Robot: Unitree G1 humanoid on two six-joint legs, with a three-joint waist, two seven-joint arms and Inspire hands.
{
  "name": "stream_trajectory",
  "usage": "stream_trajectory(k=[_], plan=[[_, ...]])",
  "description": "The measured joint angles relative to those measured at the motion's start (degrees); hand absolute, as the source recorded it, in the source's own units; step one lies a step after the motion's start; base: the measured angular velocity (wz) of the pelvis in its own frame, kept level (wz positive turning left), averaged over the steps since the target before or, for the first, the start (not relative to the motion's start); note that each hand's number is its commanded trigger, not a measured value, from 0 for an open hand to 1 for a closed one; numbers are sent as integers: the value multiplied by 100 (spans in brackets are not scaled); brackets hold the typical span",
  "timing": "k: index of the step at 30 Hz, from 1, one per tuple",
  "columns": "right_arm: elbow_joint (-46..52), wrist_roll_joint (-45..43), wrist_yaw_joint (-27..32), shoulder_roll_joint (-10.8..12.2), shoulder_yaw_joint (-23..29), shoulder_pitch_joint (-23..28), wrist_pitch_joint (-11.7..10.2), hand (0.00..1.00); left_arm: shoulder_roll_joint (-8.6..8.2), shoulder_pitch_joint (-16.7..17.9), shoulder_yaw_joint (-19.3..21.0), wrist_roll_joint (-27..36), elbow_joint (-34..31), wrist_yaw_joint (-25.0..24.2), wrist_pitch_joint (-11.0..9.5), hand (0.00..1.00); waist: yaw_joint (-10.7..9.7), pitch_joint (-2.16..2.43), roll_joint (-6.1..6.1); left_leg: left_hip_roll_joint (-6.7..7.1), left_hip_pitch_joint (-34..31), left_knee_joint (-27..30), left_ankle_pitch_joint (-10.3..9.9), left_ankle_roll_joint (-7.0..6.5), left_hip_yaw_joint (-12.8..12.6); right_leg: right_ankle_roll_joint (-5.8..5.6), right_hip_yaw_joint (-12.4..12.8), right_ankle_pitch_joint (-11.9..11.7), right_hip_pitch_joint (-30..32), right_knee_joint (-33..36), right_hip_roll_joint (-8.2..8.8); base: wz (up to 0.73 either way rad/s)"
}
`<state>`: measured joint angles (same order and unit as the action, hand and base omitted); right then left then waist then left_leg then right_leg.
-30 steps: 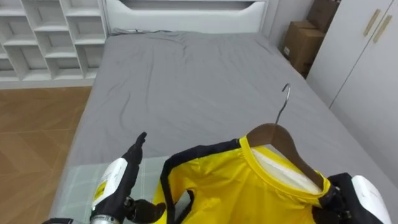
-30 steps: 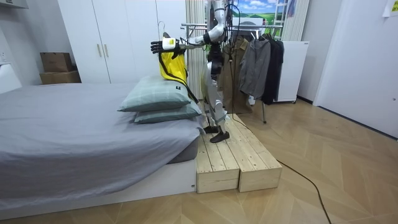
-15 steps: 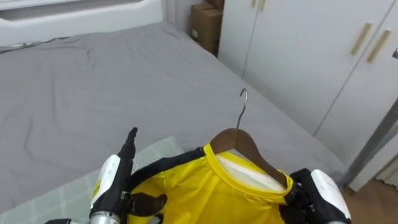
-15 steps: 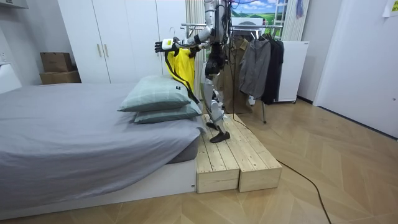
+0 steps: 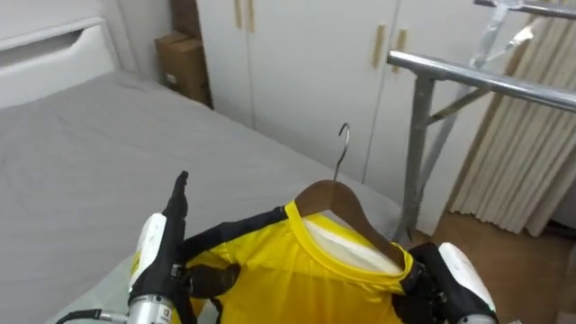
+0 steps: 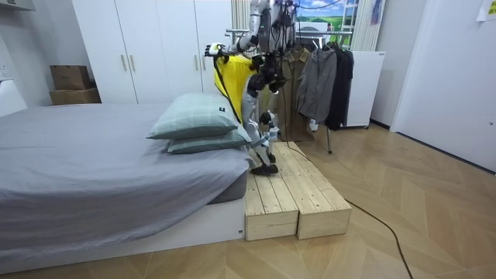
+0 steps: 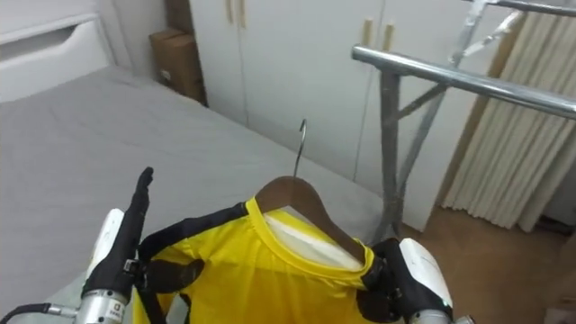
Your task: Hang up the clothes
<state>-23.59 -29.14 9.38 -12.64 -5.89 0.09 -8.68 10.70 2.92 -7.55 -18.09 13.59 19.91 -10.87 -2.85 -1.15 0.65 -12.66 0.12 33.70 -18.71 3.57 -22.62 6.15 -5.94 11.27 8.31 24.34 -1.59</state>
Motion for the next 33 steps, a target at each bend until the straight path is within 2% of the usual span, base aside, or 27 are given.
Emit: stream_trajectory(k=[1, 2, 3, 4, 5, 6, 8, 11, 15, 19, 21, 23, 25, 28, 33], plan=[[1, -3, 4, 13, 17, 2, 0, 100, 0, -1, 4, 11, -1, 88, -10, 0, -4, 14, 17, 68, -185, -254, 7, 9, 260, -4, 191, -30, -6, -25, -57, -100], [4, -24, 7, 38, 43, 3, 0, 100, -4, -1, 26, 19, -1, 156, -10, 0, 11, 37, 38, 147, -329, -569, 86, 81, 514, -16, 346, -60, 7, -35, -96, -104], [11, -34, 8, 39, 43, 3, 0, 100, -10, -1, 41, 40, -2, 194, -10, 0, 18, 47, 47, 182, -374, -775, 133, 123, 647, -24, 445, -81, 24, -35, -126, -109], [34, -44, 10, 31, 46, 25, 0, 100, -40, 7, 70, 58, -2, 250, -10, 0, 19, 126, 94, 367, -376, -1029, 322, 140, 888, -67, 659, -111, 77, -31, -182, -95], [44, -47, 24, 56, 49, 27, 4, 100, -34, -11, 71, 58, -2, 300, -12, 0, -2, 140, 85, 522, -299, -1219, 574, 13, 1012, -110, 845, -138, 93, -25, -211, -82], [67, -45, 29, 58, 49, 36, 4, 100, -41, -13, 68, 59, -3, 322, -13, 0, -22, 144, 77, 554, -212, -1281, 584, 3, 1044, -136, 917, -154, 93, -46, -220, -62], [139, -56, 42, 70, 82, 50, 3, 100, -46, -3, 66, 62, -1, 342, -16, 0, -86, 135, 50, 653, -32, -1459, 586, -9, 885, -207, 1082, -193, 93, -87, -233, -45], [257, -56, 42, 70, 99, 50, 8, 100, -43, 8, 65, 194, -2, 417, -16, 0, -151, 137, 49, 669, 86, -1656, 558, -50, 726, -250, 1232, -214, 72, -199, -263, -27], [490, 7, 46, 70, 95, 129, 89, 100, -43, 18, 43, 431, -2, 450, -16, 0, -174, 134, 47, 670, 234, -1818, 562, -45, 635, -259, 1363, -235, -24, -289, -307, -14], [520, 11, 43, 125, 80, 134, 137, 100, -43, 34, 51, 502, -1, 418, -16, 0, -104, 119, 35, 657, 373, -1943, 562, -42, 585, -253, 1487, -224, -111, -397, -368, -16], [519, 12, 43, 130, 81, 136, 228, 100, -43, 58, 58, 502, 7, 369, -16, 0, -74, 111, 30, 662, 428, -2019, 562, -42, 557, -256, 1508, -223, -149, -468, -375, -6], [517, 18, 43, 136, 84, 137, 340, 100, -41, 56, 61, 500, 88, 305, -13, 0, -15, 71, 5, 672, 451, -2049, 562, -43, 543, -273, 1525, -212, -144, -508, -372, -4], [516, 8, 43, 151, 78, 137, 391, 100, -42, 56, 61, 498, 234, 292, -1, 0, 20, 57, -10, 678, 444, -2085, 562, -43, 537, -277, 1524, -215, -136, -547, -368, 0], [514, 11, 44, 152, 78, 137, 392, 100, -40, 59, 75, 499, 349, 222, 114, 0, 64, 45, -31, 687, 444, -2131, 562, -43, 532, -290, 1526, -209, -117, -568, -367, -1], [516, 16, 45, 151, 21, 133, 392, 100, -23, 27, 139, 502, 344, 197, 113, 0, 247, 46, -36, 703, 446, -2229, 562, -43, 474, -292, 1584, -207, -40, -566, -395, -10]])
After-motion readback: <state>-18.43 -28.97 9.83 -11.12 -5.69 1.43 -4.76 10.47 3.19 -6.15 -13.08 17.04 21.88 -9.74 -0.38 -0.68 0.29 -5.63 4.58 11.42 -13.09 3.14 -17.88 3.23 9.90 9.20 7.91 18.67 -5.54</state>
